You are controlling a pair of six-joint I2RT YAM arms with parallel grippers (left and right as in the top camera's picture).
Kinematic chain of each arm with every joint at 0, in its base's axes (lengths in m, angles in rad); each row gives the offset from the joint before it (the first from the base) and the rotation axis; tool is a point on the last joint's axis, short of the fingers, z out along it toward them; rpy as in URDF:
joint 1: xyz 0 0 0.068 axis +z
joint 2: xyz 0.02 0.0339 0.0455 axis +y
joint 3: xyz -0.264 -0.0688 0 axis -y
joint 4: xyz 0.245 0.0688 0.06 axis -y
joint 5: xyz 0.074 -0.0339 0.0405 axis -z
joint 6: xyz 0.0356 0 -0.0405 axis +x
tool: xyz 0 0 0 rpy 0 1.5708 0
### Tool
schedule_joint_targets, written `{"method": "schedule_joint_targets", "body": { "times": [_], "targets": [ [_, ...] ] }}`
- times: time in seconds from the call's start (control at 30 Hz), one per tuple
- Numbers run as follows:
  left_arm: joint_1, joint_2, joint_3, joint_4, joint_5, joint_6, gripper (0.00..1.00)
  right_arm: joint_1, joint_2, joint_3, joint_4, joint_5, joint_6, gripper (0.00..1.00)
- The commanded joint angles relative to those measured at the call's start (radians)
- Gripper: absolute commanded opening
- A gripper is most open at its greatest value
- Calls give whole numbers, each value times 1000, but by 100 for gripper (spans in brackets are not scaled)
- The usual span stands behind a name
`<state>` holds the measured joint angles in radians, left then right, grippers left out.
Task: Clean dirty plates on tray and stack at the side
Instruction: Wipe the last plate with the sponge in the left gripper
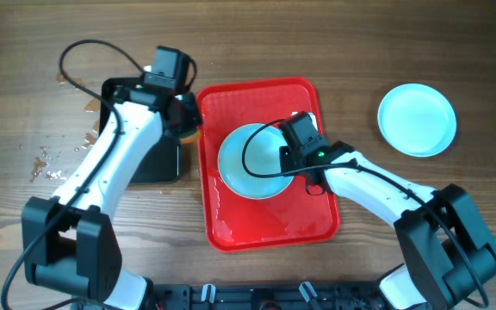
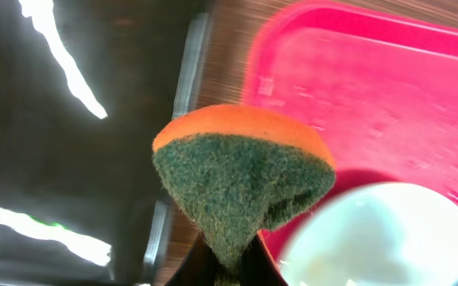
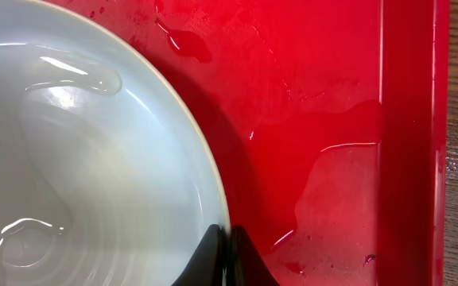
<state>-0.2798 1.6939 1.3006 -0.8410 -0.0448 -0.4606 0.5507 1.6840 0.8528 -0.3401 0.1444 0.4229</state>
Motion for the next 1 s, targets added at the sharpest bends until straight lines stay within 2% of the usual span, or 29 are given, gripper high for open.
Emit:
{"method": "schedule_joint_targets", "body": {
  "times": [0.0,0.07,0.23,0.3,0.37,0.47,0.7,0.97],
  "targets": [
    [-122,-9,-31,84,0,15,4,-8,27,-23,-22,42,-4,4],
    [-179,0,-76,136,-109,4,4,-8,27,-23,-22,42,-4,4],
    [-259,37,-250,394,-137,13,4,-8,27,-23,-18,42,-4,4],
    [-289,68,-289,444,-211,13,4,-8,27,-23,-18,42,-4,4],
    [-315,98,-317,501,-237,76,4,-8,27,-23,-17,42,-4,4],
    [-352,139,-319,515,-273,91,4,-8,27,-23,-17,42,-3,4],
    [-320,138,-319,432,-533,57,4,-8,27,-23,-17,42,-4,4],
    [-222,-91,-297,409,-526,55,4,-8,27,-23,-17,42,-4,4]
  ]
}}
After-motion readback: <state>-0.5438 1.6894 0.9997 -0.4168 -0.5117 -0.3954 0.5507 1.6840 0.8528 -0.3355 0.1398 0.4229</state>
